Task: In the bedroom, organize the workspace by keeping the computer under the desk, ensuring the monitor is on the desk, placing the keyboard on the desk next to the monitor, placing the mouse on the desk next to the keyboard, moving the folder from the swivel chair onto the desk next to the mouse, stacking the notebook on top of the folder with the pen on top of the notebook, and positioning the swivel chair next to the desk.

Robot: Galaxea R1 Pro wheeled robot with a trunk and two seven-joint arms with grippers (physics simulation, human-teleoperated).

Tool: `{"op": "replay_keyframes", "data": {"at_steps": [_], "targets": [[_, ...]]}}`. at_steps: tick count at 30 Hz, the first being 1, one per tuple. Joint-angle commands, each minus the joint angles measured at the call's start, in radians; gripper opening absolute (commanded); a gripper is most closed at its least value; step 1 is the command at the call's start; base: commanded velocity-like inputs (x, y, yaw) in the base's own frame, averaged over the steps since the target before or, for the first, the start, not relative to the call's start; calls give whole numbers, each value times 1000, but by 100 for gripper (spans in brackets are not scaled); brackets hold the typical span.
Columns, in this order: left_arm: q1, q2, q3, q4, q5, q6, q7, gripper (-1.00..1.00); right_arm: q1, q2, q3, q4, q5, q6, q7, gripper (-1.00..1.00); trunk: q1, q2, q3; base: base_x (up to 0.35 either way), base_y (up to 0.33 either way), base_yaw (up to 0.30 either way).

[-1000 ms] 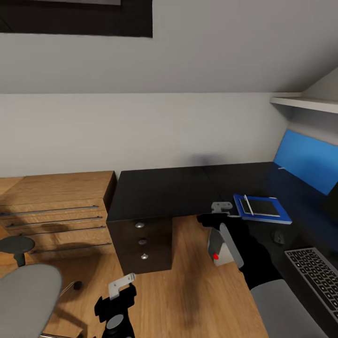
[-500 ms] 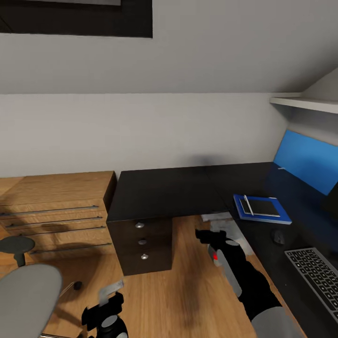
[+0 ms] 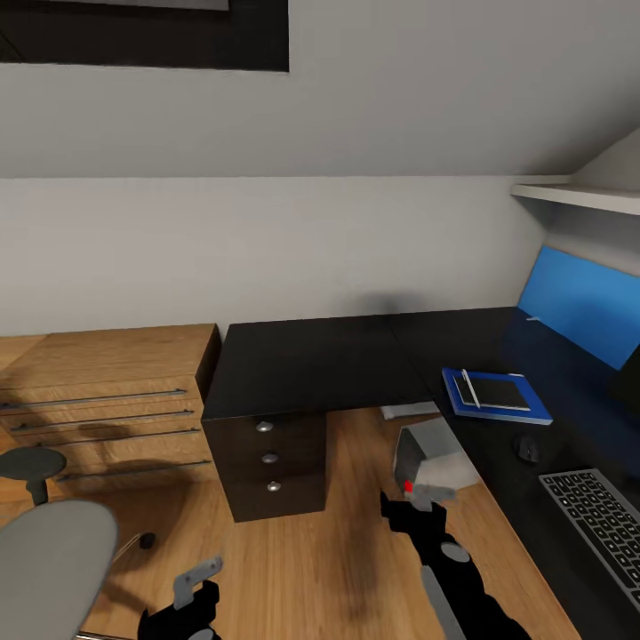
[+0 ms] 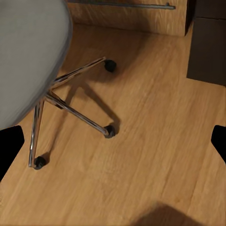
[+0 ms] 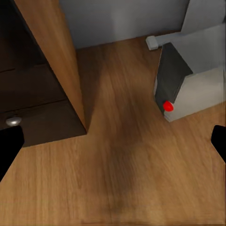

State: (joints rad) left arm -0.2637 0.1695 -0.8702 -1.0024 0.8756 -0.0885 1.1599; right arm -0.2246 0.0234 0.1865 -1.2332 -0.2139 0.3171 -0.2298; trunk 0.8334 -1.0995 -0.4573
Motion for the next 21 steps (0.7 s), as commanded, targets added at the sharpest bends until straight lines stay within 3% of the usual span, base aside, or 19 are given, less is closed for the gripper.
{"op": "replay_keyframes", "data": {"at_steps": [1, 4, 9, 15, 21], "targets": [[-2, 1, -10, 8, 9, -14, 0, 100, 15, 0, 2, 0, -9, -23, -12, 100, 0, -1, -1, 0, 0, 0], [-2, 0, -19, 29, 12, -24, -13, 100, 58, -1, 2, 20, -6, -98, -19, 100, 0, -1, -1, 0, 0, 0], [-1, -2, -27, 49, 46, -32, -47, 100, 111, -1, 3, 131, 8, -250, -25, 100, 0, -1, -1, 0, 0, 17], [8, -3, -32, 85, 78, -34, -89, 100, 127, 3, 25, 297, 68, -410, -30, 100, 0, -1, -1, 0, 0, 107], [11, -27, -50, 215, 87, -36, -194, 100, 130, 34, 43, 473, 137, -578, -64, 100, 0, -1, 0, 0, 0, 225]]}}
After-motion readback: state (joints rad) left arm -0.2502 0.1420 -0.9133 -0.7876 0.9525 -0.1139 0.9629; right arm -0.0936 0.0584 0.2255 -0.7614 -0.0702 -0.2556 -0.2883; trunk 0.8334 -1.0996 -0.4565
